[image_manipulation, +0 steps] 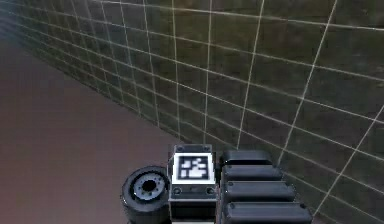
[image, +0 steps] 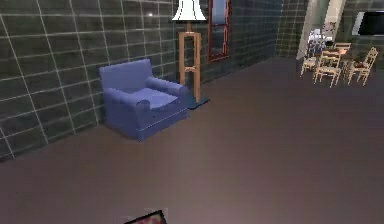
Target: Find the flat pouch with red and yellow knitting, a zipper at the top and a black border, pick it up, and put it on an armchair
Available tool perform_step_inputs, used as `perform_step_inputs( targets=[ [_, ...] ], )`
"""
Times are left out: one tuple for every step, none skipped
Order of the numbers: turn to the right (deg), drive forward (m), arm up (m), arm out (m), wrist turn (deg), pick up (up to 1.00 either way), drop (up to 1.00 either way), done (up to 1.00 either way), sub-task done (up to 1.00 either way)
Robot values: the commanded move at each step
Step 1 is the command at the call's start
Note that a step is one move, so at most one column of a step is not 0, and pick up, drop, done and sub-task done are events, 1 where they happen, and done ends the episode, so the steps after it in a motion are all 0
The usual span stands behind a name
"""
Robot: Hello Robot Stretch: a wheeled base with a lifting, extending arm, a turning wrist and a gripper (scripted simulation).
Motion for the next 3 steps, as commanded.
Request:
perform_step_inputs(
  targets=[
    [0.0,1.00,0.00,0.00,0.0,0.00,0.00,0.00,0.00],
    [-3.0,0.00,0.00,0.00,0.0,0.00,0.00,0.00,0.00],
    [0.0,1.00,0.00,0.00,0.0,0.00,0.00,0.00,0.00]
  ],
)
